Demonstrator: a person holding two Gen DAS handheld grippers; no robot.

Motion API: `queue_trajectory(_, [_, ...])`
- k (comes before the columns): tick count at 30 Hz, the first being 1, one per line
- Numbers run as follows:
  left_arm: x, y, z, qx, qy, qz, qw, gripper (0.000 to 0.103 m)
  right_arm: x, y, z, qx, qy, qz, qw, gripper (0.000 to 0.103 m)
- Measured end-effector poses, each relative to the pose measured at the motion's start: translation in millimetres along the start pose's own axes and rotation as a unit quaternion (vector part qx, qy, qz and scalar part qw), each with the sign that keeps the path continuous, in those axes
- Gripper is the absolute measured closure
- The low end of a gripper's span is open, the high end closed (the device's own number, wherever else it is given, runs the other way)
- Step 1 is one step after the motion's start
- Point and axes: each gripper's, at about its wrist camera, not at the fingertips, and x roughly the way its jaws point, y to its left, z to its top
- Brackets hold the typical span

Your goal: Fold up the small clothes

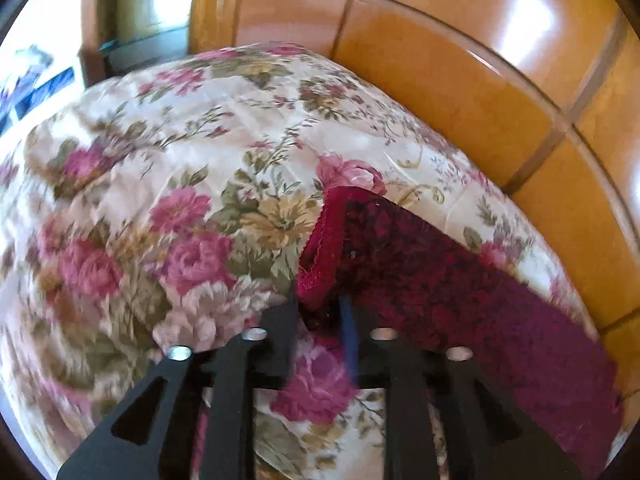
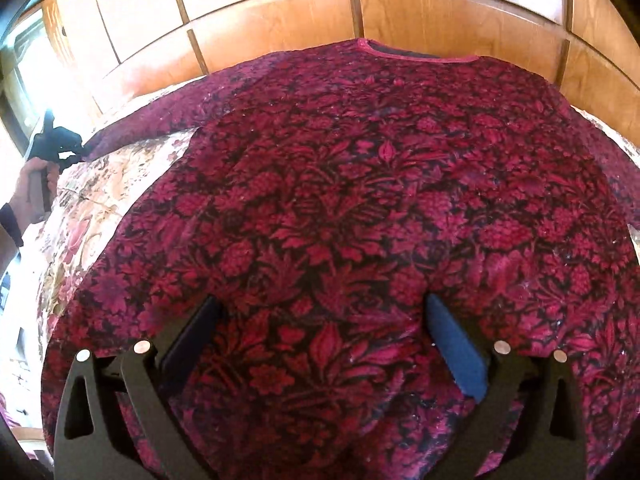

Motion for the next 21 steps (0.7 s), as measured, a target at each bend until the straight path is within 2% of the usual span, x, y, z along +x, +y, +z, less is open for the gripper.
queue_trajectory(2, [-19.2, -0.2, -5.0, -0.035, -0.019, -0.001, 0.9992, 0.056, -1.1, 0.7, -0.5, -0.001, -0.002, -0.001, 1.000, 0.002])
queue_trajectory(3, [-28.6, -4.7, -5.4, -0.037, -0.035, -0.015, 0.9986, 0.054, -0.9, 0.9, -0.4, -0.001, -0.002, -0.001, 1.000, 0.002])
queue_trajectory(6, [-66.4, -45.1, -30.4, 0.023, -0.064, -0.059, 0.9959, 0.042, -4.1, -0.7, 1.4, 0.002, 0.003, 0.009, 1.000, 0.002])
queue_trajectory(7, [-73.1, -57.6, -37.5, 0.042, -0.065, -0.071, 0.9944, 0.041, -7.3, -2.9, 2.9, 0.005, 0.006, 0.018, 1.000, 0.002])
queue_trajectory(10, [-91.8, -111.3, -80.3, 0.112, -0.041, -0.147, 0.9820, 0.035, -27.5, -23.6, 6.9, 0.041, 0.004, 0.054, 0.998, 0.006])
queue_trajectory(12, [-105.4, -150.0, -122.5, 0.168, -0.020, -0.191, 0.9668, 0.035, -55.2, -67.8, 7.7, 0.113, -0.028, 0.051, 0.992, 0.014])
queue_trajectory(13, [-112.7, -173.5, -151.1, 0.208, -0.007, -0.215, 0.9540, 0.035, -66.1, -92.3, 5.9, 0.153, -0.043, 0.051, 0.986, 0.014])
queue_trajectory(15, [-122.8, -206.6, -197.1, 0.268, 0.012, -0.243, 0.9321, 0.035, -87.0, -148.1, -2.1, 0.233, -0.068, 0.042, 0.969, 0.023])
queue_trajectory(16, [-125.5, -217.5, -213.0, 0.289, 0.020, -0.252, 0.9233, 0.035, -97.0, -181.2, -8.5, 0.272, -0.079, 0.020, 0.959, 0.025])
queue_trajectory(17, [-129.6, -231.7, -235.7, 0.317, 0.032, -0.262, 0.9109, 0.035, -102.4, -203.0, -13.2, 0.295, -0.085, 0.006, 0.952, 0.031])
queue_trajectory(19, [-133.9, -251.0, -271.8, 0.357, 0.044, -0.272, 0.8926, 0.035, -112.3, -273.0, -30.4, 0.382, -0.095, -0.009, 0.919, 0.037])
queue_trajectory(20, [-132.7, -256.1, -281.7, 0.369, 0.047, -0.270, 0.8879, 0.035, -115.4, -304.1, -37.9, 0.419, -0.102, -0.014, 0.902, 0.038])
queue_trajectory(21, [-130.5, -260.4, -293.1, 0.383, 0.050, -0.266, 0.8832, 0.035, -117.8, -324.6, -41.2, 0.439, -0.108, -0.024, 0.891, 0.038])
